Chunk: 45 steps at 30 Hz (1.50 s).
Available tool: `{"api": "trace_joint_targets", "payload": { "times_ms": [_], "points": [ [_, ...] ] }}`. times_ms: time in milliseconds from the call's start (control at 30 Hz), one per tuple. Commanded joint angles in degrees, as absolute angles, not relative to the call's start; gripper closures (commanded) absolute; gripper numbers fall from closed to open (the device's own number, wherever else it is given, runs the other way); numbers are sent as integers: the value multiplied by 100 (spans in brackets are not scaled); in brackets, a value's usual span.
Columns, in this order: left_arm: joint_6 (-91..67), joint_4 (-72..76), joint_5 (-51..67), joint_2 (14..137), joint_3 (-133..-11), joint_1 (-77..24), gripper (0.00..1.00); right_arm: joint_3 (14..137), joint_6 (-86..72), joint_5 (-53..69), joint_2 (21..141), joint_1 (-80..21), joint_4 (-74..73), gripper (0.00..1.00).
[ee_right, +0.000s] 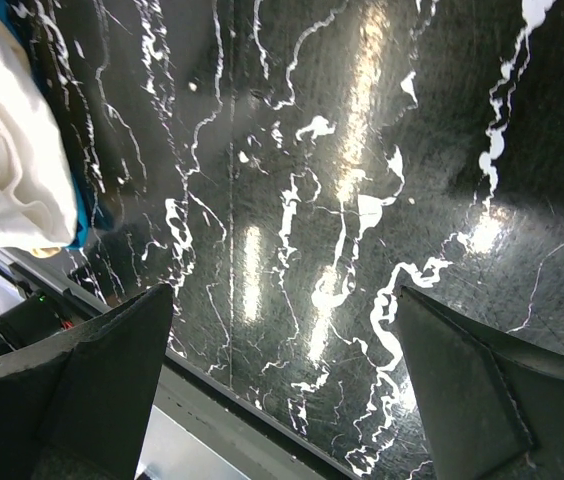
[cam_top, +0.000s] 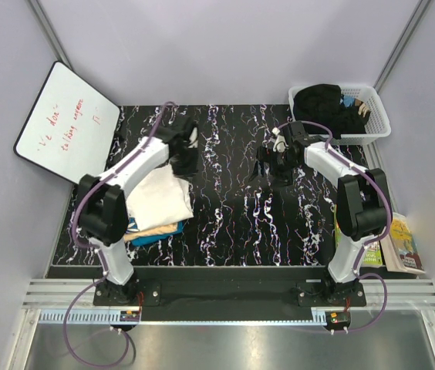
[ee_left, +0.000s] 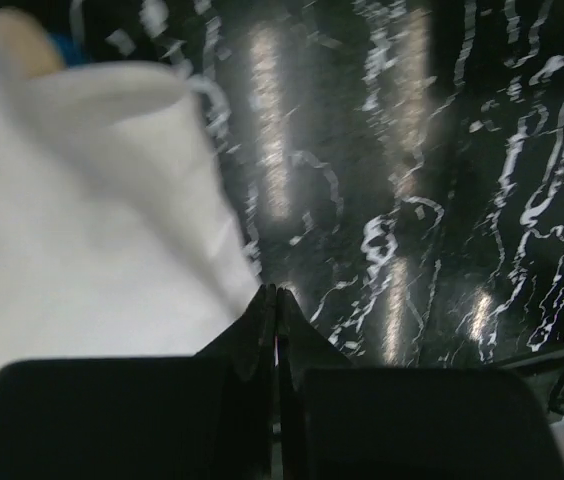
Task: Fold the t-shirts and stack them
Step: Put the neatly folded tshirt into the corner of the board with the left arm
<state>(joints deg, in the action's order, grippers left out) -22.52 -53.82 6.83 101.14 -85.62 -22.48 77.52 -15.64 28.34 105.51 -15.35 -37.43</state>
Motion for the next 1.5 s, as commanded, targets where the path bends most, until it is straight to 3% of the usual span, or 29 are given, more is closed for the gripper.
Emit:
{"api": "trace_joint_targets", "payload": {
  "times_ms": [0, 333, 700, 1067, 1467],
  "points": [
    [-2285, -5668, 641, 10842, -9744, -2820, 100, 7620, -1538, 2769, 10354, -1521, -3744, 0],
    [-2452, -5713, 616, 11698, -9229, -3023, 100, 7620, -1644, 2602, 10353, -1521, -3744, 0],
    [-2751, -5537, 264, 11400, -7920, -2857, 100, 7805, -1582, 2619, 10538, -1521, -3788, 0],
    [-2742, -5186, 193, 10486, -6242, -1636, 100, 7831, -1494, 2751, 10661, -1521, -3814, 0],
    [-2364, -5378, -202, 9809, -5545, -97, 100, 7805, -1503, 2795, 10679, -1521, -3814, 0]
  ]
}}
